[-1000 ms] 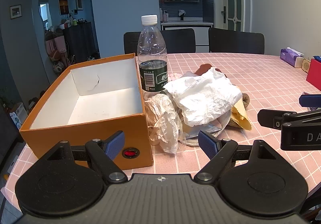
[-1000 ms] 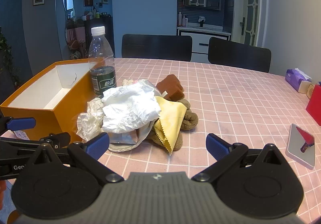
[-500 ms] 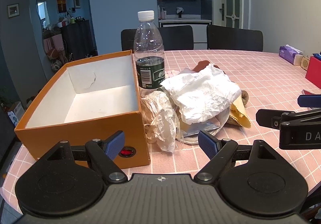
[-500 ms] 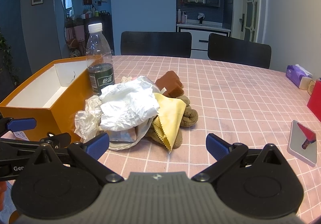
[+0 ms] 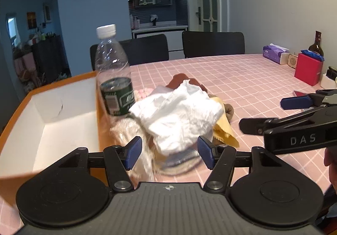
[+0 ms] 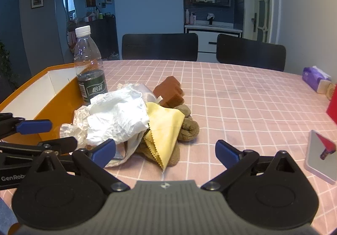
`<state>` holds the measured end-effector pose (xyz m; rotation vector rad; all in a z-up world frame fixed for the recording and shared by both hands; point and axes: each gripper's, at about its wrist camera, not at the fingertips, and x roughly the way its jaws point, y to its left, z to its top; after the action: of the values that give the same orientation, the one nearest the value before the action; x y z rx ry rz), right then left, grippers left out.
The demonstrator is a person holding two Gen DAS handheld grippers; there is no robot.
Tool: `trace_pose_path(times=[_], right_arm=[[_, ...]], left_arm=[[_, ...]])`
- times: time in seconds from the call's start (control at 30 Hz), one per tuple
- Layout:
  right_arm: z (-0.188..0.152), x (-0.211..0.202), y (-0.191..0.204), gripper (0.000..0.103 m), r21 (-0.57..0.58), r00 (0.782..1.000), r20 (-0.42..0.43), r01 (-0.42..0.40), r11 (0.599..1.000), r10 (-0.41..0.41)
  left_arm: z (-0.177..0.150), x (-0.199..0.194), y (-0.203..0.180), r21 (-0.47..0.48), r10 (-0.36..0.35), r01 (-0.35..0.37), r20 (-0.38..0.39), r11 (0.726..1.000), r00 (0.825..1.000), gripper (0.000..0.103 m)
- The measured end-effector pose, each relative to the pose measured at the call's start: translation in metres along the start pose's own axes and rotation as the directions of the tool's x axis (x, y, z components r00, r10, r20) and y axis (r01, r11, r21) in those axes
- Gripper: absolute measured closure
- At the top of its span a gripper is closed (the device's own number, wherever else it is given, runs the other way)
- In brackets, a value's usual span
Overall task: Organize soft objects
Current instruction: 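Close the right gripper on the yellow cloth in the pile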
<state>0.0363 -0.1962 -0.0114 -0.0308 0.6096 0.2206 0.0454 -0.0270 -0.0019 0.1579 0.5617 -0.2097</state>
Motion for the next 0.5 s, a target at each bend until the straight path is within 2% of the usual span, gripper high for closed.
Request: trace_pose_path(times=[0.07, 0.2, 0.27, 0.33, 0.5], right_arm=[[0.004, 0.011, -0.001, 0.01, -0.005, 1.0, -0.009, -0.002, 1.0, 0.002], [0.005, 0.034, -0.015, 0.02, 0.027, 0.999, -0.043, 0.019, 0.999, -0.018], [0.004, 0.045, -0.026, 0.025, 0.073, 0.997, -0.07, 0.023, 0.997, -0.018], [0.002, 0.057, -0.032, 0.028, 0.108, 0.996, -0.093, 0.017, 0.994, -0.007], [-0.001, 0.08, -0.034, 0.03, 0.134, 0.991, -0.118, -0.049, 0.99, 0.065]], left_arm=[[0.004, 0.01, -0.003, 0.054, 0.016, -0.017, 0.003, 0.998, 1.0, 0.033], [0.006, 0.025, -0.009, 0.14, -0.03, 0.03, 0.004, 0.99, 1.0, 0.017], [0.004, 0.034, -0.014, 0.179, -0.047, 0.048, -0.007, 0.983, 0.999, 0.017], [0.003, 0.046, -0.02, 0.209, -0.034, 0.038, -0.025, 0.977, 0.999, 0.017], [-0.002, 0.064, -0.038, 0.304, -0.01, 0.013, -0.013, 0.952, 1.0, 0.017]])
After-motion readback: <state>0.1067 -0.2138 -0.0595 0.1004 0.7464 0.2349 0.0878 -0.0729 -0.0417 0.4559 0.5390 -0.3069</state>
